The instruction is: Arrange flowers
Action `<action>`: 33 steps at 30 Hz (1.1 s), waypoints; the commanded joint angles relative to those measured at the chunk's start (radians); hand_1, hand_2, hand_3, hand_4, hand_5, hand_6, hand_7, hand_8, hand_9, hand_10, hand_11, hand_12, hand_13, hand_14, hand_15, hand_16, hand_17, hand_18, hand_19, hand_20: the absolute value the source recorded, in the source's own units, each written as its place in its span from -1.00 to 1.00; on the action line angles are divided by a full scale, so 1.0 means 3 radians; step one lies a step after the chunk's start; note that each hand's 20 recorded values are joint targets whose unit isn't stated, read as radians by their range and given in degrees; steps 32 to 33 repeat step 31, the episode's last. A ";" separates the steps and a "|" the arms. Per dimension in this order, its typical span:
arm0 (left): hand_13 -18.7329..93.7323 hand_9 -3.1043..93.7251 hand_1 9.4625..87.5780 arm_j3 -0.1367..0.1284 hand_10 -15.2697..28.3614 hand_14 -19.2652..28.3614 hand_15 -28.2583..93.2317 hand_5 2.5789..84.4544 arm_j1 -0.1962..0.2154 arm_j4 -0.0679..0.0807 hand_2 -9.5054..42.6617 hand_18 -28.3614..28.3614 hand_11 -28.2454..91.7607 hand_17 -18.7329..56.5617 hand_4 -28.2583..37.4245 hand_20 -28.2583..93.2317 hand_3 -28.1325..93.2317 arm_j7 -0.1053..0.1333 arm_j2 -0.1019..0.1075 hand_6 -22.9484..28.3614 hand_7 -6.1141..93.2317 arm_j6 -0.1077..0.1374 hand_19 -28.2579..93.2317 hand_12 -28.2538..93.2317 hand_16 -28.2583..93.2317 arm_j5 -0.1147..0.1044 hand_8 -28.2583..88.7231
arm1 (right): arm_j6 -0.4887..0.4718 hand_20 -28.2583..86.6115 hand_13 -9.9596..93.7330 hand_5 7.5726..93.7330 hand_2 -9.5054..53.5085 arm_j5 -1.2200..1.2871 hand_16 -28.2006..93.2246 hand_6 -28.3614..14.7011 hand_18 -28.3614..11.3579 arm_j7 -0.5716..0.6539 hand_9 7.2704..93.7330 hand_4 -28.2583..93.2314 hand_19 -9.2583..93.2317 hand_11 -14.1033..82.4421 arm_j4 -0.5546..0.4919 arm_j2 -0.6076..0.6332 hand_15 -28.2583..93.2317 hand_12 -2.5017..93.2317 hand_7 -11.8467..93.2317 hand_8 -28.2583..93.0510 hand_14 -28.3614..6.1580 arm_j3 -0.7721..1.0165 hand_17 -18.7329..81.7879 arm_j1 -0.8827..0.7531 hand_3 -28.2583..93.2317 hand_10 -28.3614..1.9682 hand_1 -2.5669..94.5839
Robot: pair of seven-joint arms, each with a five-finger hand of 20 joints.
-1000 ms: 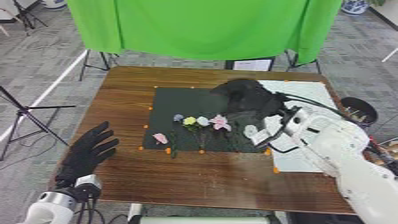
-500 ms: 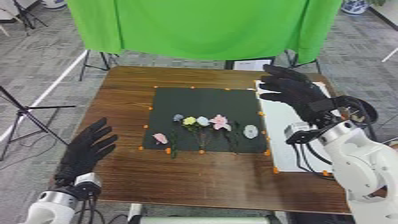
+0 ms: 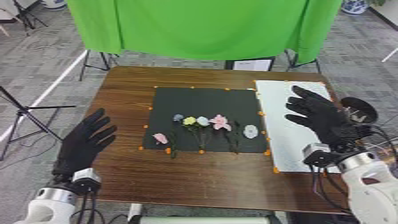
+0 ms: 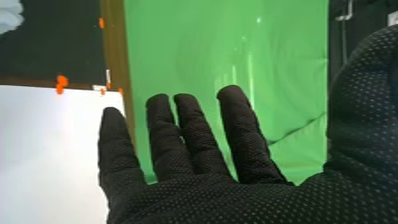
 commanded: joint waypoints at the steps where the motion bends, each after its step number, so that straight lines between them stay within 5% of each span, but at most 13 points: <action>1: -0.36 -0.48 -0.63 0.0055 0.24 0.50 -0.03 -0.38 -0.0092 0.0030 -0.70 0.83 -0.21 -0.78 -0.97 -0.42 0.62 0.0008 -0.0109 0.05 -0.49 -0.0115 0.12 -0.23 -0.52 0.0060 -0.69 | -0.0005 -0.16 -0.33 -0.37 -1.00 0.0029 0.05 0.16 -0.67 0.0011 -0.40 -0.96 -0.12 -0.56 -0.0040 -0.0054 -0.38 -0.42 -0.51 -0.68 -0.01 -0.0007 -0.64 -0.0095 0.88 0.00 -0.65; 7: -0.37 -0.49 -0.63 0.0131 0.24 0.48 -0.05 -0.38 -0.0206 0.0090 -0.70 0.81 -0.21 -0.78 -0.97 -0.41 0.62 0.0000 -0.0128 0.05 -0.51 -0.0163 0.11 -0.23 -0.51 0.0062 -0.68 | 0.0027 -0.16 -0.33 -0.36 -1.00 0.0037 0.06 0.16 -0.67 -0.0025 -0.39 -0.95 -0.11 -0.54 -0.0018 -0.0055 -0.38 -0.41 -0.49 -0.68 -0.01 -0.0021 -0.64 -0.0064 0.89 -0.01 -0.65; 33: -0.35 -0.47 -0.62 0.0275 0.25 0.50 -0.04 -0.38 -0.0321 0.0196 -0.69 0.81 -0.20 -0.78 -0.97 -0.39 0.62 -0.0095 -0.0205 0.04 -0.50 -0.0225 0.11 -0.22 -0.51 0.0052 -0.68 | 0.0154 -0.16 -0.31 -0.35 -1.00 0.0066 0.05 0.17 -0.67 -0.0078 -0.37 -0.95 -0.10 -0.52 -0.0022 -0.0046 -0.36 -0.42 -0.47 -0.69 0.00 -0.0046 -0.63 -0.0103 0.89 -0.02 -0.64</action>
